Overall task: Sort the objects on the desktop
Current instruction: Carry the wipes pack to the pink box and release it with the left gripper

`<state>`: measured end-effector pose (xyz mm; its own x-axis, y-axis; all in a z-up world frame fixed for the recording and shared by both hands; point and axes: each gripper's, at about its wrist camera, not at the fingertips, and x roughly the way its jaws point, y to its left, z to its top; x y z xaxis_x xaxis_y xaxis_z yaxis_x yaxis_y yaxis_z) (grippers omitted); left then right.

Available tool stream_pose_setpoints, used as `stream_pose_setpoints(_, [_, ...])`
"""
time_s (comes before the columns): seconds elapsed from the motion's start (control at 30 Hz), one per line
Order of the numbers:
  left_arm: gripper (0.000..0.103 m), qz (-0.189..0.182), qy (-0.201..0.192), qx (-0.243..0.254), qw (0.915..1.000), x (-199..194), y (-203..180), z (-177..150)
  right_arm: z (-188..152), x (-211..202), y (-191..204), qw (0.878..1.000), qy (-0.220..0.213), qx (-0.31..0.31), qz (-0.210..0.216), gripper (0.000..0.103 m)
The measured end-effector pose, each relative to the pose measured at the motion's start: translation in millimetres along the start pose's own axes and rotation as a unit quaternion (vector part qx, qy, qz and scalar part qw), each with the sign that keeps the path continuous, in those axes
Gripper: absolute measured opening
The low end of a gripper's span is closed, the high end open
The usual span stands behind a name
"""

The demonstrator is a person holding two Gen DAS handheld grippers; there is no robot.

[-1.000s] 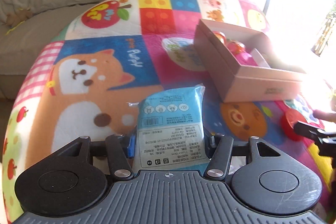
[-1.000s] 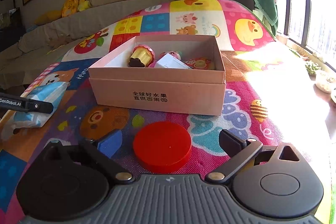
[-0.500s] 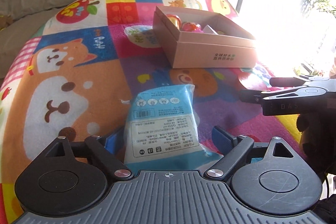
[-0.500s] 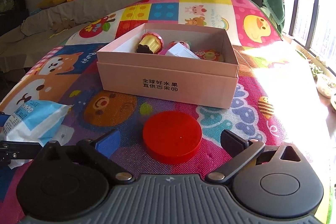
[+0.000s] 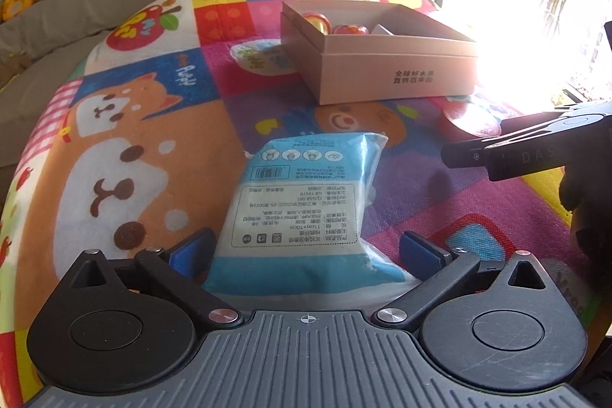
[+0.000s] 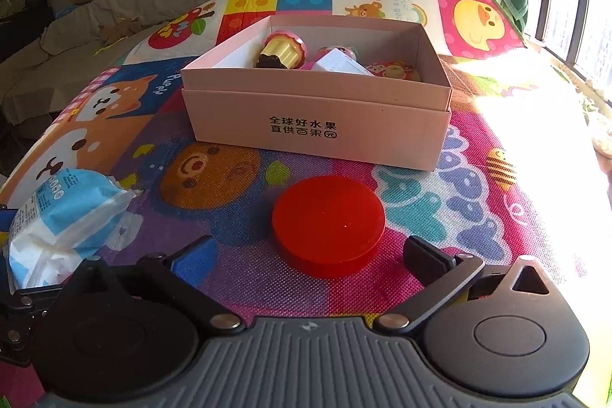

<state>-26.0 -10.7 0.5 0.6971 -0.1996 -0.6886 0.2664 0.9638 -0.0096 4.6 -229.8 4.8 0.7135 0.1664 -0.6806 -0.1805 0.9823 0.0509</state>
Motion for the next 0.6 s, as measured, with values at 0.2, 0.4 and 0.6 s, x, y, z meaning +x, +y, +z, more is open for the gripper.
stream_pose_setpoints(0.2, [0.103,-0.002,0.005,0.003,1.0000,0,0,0,1,1,0,1.000,0.012,-0.007,0.001,0.103])
stream_pose_setpoints(0.4, [0.103,-0.018,-0.013,-0.025,0.9995,-13,4,2,0,1,2,1.000,0.014,-0.021,-0.002,0.103])
stream_pose_setpoints(0.6, [0.093,-0.001,-0.020,-0.045,0.9988,-12,7,14,-1,-2,3,1.000,0.003,-0.022,-0.005,0.103])
